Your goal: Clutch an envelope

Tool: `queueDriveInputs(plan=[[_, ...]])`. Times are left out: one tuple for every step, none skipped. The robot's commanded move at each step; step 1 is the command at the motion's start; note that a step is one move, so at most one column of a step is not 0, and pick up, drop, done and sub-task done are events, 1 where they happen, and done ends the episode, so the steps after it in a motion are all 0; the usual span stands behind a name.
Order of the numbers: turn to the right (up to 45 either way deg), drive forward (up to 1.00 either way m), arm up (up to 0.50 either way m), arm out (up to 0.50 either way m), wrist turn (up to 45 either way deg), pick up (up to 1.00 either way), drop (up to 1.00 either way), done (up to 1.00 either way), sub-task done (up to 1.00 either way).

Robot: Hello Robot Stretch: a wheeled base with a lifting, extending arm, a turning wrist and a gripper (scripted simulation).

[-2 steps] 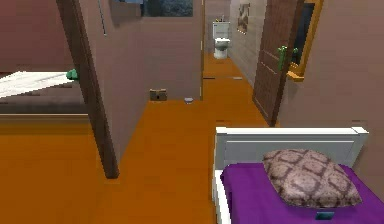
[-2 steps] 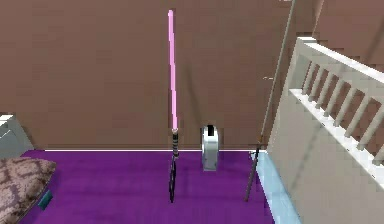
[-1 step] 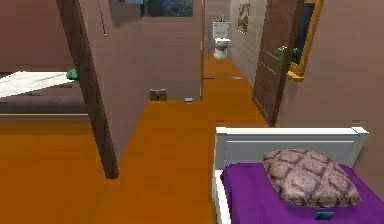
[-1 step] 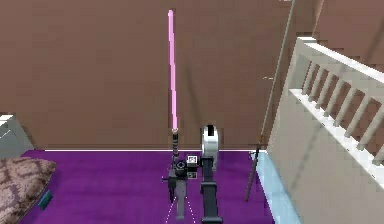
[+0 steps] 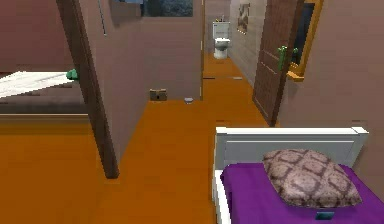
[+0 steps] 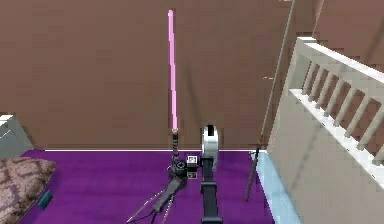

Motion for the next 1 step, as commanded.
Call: queueDriveInputs(plan=[[0.0, 0.00, 0.00, 0.00, 45.0, 0.00, 0.00, 0.00, 0.00]])
